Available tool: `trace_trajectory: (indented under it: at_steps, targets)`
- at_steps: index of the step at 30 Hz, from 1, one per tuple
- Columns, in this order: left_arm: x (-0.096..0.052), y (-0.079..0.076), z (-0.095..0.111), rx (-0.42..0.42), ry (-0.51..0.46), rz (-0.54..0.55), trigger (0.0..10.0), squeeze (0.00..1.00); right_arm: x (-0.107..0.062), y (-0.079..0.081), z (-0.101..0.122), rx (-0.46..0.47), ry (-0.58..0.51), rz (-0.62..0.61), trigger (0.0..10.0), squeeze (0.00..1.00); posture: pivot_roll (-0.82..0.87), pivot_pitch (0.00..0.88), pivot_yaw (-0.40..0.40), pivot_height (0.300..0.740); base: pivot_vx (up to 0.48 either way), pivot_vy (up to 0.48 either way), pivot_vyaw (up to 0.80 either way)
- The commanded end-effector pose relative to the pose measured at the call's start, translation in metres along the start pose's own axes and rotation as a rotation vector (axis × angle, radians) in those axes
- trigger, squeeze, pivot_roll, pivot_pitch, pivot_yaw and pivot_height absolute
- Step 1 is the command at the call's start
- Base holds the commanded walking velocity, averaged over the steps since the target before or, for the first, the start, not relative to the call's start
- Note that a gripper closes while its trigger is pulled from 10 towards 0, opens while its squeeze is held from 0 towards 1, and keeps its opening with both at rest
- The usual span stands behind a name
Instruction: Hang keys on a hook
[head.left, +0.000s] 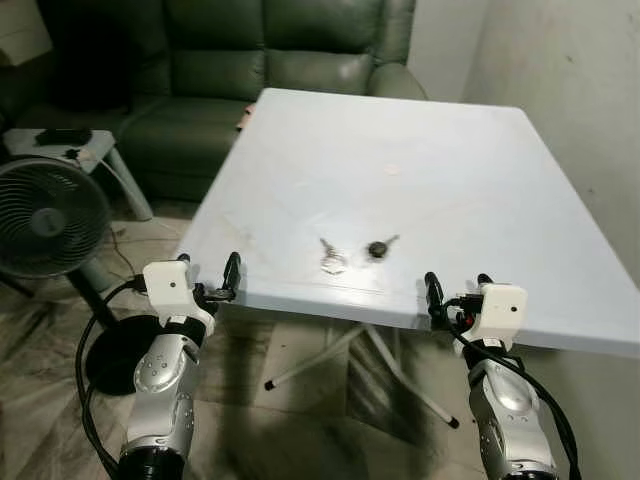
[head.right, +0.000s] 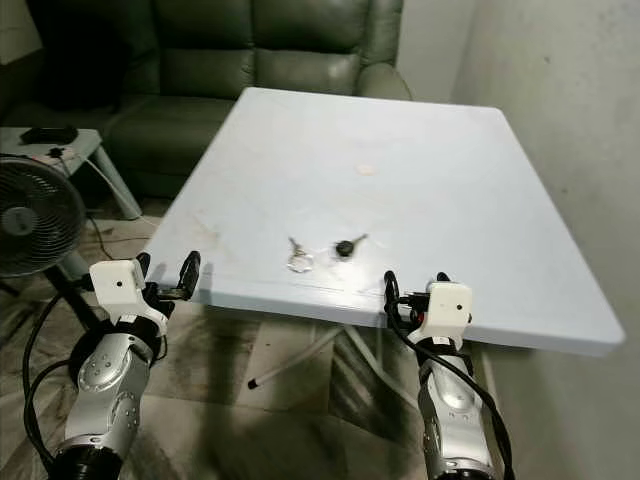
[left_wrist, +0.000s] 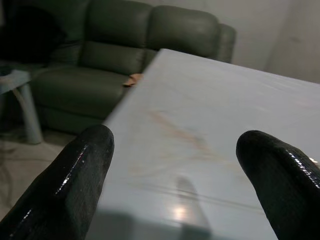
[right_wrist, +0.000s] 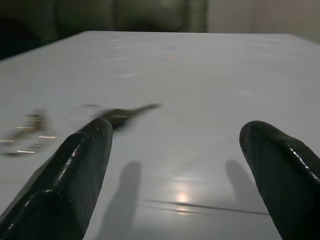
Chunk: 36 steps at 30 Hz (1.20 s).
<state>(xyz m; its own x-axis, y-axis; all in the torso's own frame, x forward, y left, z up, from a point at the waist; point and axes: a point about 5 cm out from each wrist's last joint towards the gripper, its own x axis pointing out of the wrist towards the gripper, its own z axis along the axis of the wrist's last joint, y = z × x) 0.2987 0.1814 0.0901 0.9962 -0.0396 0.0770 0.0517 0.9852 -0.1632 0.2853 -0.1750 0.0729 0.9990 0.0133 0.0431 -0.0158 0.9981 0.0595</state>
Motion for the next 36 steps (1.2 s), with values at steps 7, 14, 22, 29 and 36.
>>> trace_trajectory:
  at_steps: [7,14,22,29,36]
  targets:
    - [0.002,0.004,0.000,-0.006,0.011,0.020,10.0,0.00,0.003,0.004,0.003,-0.003,-0.011,0.015,10.0,0.00,0.04,0.000,0.008,0.740,0.000,0.480,0.00]
    - [0.003,0.004,0.000,-0.007,0.010,0.028,10.0,0.00,0.004,0.005,0.005,-0.004,-0.015,0.018,10.0,0.00,0.05,0.000,0.003,0.740,0.000,0.411,0.00]
    - [0.003,0.003,-0.005,-0.019,0.048,0.057,10.0,0.00,0.005,0.007,0.006,-0.003,-0.015,0.024,10.0,0.00,0.05,0.000,0.000,0.740,0.000,0.000,0.00]
    - [0.002,0.004,-0.011,0.026,0.098,0.083,10.0,0.00,0.005,0.007,0.005,-0.010,-0.009,0.023,10.0,0.00,0.05,0.000,-0.006,0.740,0.000,0.000,0.00]
    - [0.002,0.004,-0.012,0.015,0.113,0.084,10.0,0.00,0.005,0.007,0.006,-0.011,-0.008,0.025,10.0,0.00,0.05,0.000,-0.008,0.740,0.000,0.000,0.00]
